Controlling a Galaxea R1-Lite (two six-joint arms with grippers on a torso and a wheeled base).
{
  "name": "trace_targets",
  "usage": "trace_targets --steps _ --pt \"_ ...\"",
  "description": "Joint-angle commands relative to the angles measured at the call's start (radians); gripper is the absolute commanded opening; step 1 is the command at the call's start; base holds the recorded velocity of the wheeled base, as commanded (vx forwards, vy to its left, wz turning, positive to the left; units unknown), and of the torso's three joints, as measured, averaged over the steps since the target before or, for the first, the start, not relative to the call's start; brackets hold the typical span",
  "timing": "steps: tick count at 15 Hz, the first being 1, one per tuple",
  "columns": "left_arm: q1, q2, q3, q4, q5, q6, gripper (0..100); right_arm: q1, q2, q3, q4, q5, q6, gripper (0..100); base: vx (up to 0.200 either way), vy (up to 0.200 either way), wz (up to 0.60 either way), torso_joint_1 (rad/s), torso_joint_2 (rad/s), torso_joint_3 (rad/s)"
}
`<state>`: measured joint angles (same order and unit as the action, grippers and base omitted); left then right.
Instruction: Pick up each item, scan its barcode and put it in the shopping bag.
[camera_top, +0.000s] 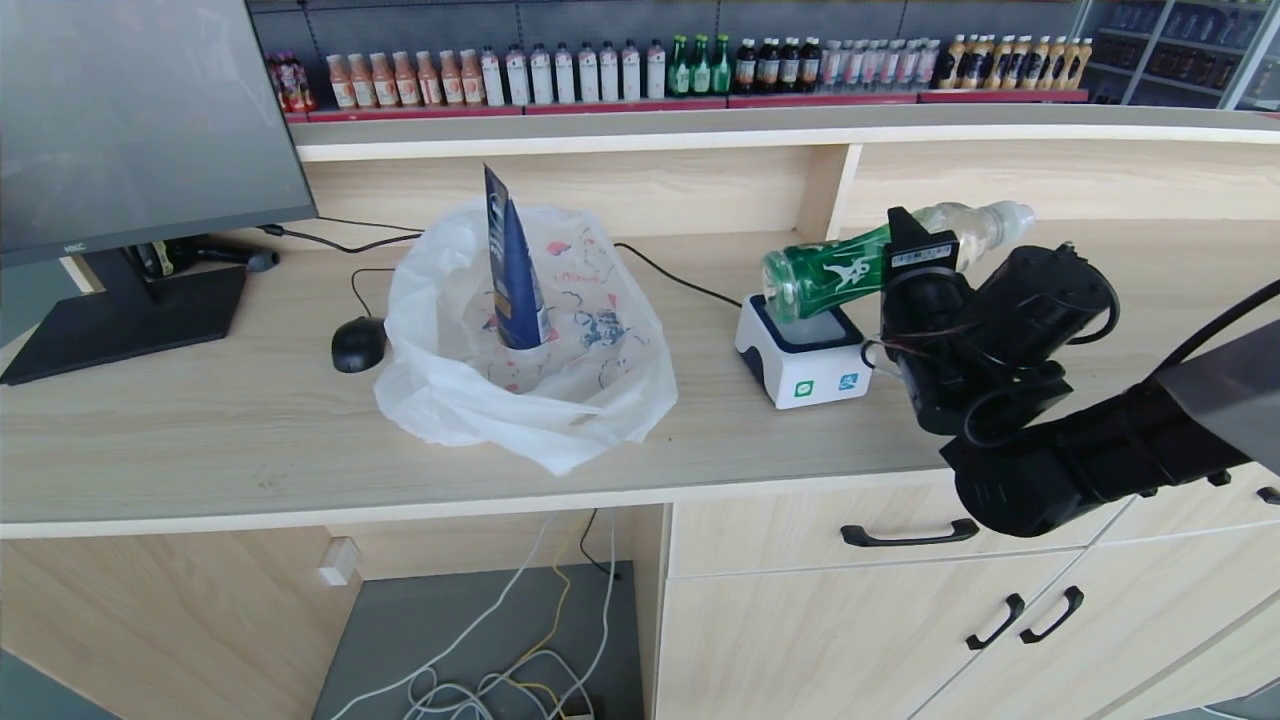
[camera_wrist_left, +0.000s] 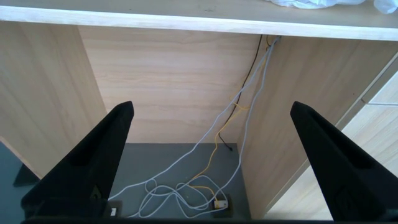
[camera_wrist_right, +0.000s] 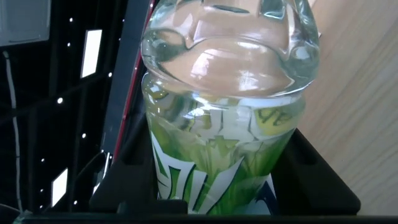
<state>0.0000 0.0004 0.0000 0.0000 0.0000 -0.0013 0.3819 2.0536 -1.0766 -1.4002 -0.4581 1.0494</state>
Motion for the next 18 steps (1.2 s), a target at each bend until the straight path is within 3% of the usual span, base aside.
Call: trace_targets --steps 1,7,10,18 --pt "0.000 0.000 0.000 0.000 0.000 0.000 100 0.000 -0.015 0.003 0.001 -0.001 -0.002 0 0.000 0.000 0.00 0.000 0.00 0.000" --pt "0.000 0.000 0.000 0.000 0.000 -0.002 100 0.005 -0.072 -0.003 0.043 0.002 -0.019 0 0.000 0.000 0.00 0.000 0.00 0.000" --pt "0.000 0.000 0.000 0.000 0.000 0.000 100 0.006 -0.101 -0.003 0.058 0.010 -0.089 0 0.000 0.000 0.00 0.000 0.00 0.000" --pt "0.000 0.000 0.000 0.000 0.000 0.000 100 0.094 -0.263 0.052 0.098 0.009 -0.451 0 0.000 0.000 0.00 0.000 0.00 0.000"
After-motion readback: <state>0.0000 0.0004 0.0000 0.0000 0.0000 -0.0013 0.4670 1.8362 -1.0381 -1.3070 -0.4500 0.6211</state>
